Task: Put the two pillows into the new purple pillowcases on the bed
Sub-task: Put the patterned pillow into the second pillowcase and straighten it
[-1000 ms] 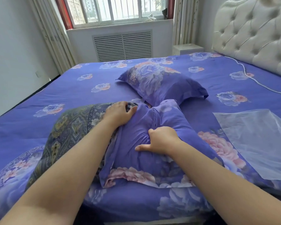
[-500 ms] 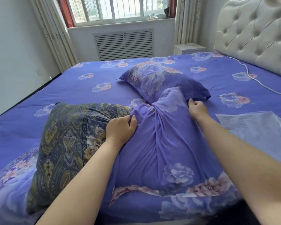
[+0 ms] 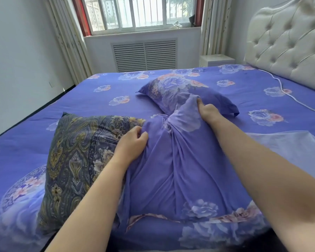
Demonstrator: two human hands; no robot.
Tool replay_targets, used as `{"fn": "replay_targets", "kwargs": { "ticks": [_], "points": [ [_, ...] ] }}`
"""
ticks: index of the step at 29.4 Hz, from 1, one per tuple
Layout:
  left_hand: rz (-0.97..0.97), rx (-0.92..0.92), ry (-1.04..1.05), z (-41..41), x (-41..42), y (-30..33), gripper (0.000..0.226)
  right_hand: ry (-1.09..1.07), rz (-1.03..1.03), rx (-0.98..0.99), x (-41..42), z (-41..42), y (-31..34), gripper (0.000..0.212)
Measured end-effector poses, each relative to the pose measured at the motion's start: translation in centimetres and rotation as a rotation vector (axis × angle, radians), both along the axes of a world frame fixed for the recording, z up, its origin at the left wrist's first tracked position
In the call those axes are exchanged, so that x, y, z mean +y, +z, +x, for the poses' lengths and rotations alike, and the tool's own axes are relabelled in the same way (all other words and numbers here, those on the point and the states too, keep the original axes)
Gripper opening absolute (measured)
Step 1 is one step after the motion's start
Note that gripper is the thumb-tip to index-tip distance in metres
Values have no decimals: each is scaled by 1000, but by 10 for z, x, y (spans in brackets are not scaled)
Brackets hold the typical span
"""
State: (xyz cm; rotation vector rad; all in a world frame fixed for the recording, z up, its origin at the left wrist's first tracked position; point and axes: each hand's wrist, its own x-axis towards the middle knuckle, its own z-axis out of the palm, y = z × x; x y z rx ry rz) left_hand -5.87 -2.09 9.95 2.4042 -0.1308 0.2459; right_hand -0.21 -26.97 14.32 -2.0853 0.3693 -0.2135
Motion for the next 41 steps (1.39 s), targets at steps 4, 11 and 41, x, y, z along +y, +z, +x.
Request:
{"fn": "replay_targets", "kwargs": {
  "ticks": [4, 11, 41],
  "points": [
    [65, -20, 96, 29, 1, 42, 25, -134, 16, -273, 11, -11, -9, 59],
    [433, 145, 118, 61, -49, 94, 40, -235, 123, -526, 16, -38, 2, 58],
    [374, -258, 376, 20, 136, 75, 65, -401, 60, -390, -42, -32, 17, 59]
  ]
}}
